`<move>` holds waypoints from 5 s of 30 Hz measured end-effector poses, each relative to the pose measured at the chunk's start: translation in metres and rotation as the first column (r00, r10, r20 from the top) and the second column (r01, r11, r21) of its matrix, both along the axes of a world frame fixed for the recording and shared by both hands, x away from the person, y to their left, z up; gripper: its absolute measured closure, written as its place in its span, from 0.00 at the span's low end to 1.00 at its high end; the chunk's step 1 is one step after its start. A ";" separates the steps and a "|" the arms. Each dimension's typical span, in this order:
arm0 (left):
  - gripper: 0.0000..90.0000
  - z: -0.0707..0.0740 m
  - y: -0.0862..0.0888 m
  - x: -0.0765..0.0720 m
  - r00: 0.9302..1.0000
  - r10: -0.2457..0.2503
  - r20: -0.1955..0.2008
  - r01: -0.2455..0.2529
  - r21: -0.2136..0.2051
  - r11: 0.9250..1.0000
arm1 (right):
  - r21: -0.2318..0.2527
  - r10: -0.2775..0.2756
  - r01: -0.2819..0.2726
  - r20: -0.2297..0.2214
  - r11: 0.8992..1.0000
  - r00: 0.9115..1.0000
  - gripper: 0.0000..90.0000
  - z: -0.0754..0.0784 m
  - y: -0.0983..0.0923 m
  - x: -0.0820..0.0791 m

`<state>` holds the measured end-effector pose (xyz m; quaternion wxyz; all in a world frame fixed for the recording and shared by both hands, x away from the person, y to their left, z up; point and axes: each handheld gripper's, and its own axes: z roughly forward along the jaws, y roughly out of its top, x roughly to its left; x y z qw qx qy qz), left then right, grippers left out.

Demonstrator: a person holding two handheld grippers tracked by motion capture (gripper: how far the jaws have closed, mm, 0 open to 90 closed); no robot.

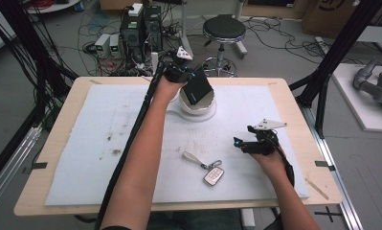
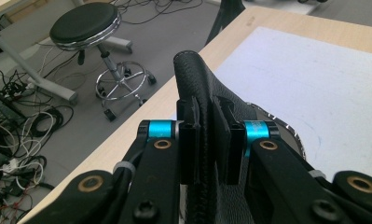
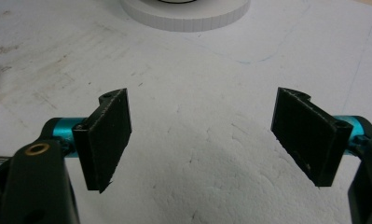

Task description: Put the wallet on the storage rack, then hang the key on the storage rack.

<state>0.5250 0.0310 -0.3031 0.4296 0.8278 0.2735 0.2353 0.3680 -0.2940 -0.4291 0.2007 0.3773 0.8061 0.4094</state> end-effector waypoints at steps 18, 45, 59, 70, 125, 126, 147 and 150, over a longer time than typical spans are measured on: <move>0.56 -0.031 -0.004 -0.002 0.998 0.047 -0.050 -0.044 0.051 0.998 | -0.014 0.010 -0.010 -0.005 1.000 1.000 0.23 -0.001 0.003 0.000; 0.36 0.008 0.044 -0.083 0.999 -0.036 0.029 0.040 -0.137 0.990 | -0.011 0.005 -0.005 -0.006 1.000 1.000 0.23 -0.001 0.006 -0.002; 0.26 -0.026 0.115 -0.131 0.999 -0.044 -0.012 0.041 -0.189 0.981 | -0.034 0.016 -0.017 -0.005 0.999 1.000 0.23 0.001 0.014 -0.004; 0.24 -0.056 0.162 -0.182 1.000 0.003 -0.028 -0.011 -0.289 0.957 | -0.033 0.016 -0.016 -0.014 0.999 1.000 0.23 0.000 0.014 -0.004; 0.19 -0.092 0.236 -0.199 0.992 0.107 -0.070 -0.122 -0.273 0.954 | -0.010 0.226 -0.227 -0.047 0.974 0.973 0.23 0.004 0.067 -0.018; 0.19 -0.092 0.236 -0.199 0.992 0.105 -0.069 -0.120 -0.272 0.955 | -0.015 0.241 -0.241 -0.048 0.970 0.969 0.23 0.004 0.070 -0.019; 0.19 -0.094 0.237 -0.198 0.992 0.106 -0.074 -0.122 -0.257 0.959 | -0.073 0.400 -0.412 -0.137 0.908 0.906 0.23 -0.008 0.108 -0.034; 0.19 -0.094 0.235 -0.197 0.992 0.102 -0.074 -0.117 -0.254 0.960 | -0.079 0.411 -0.427 -0.157 0.901 0.898 0.24 -0.010 0.111 -0.035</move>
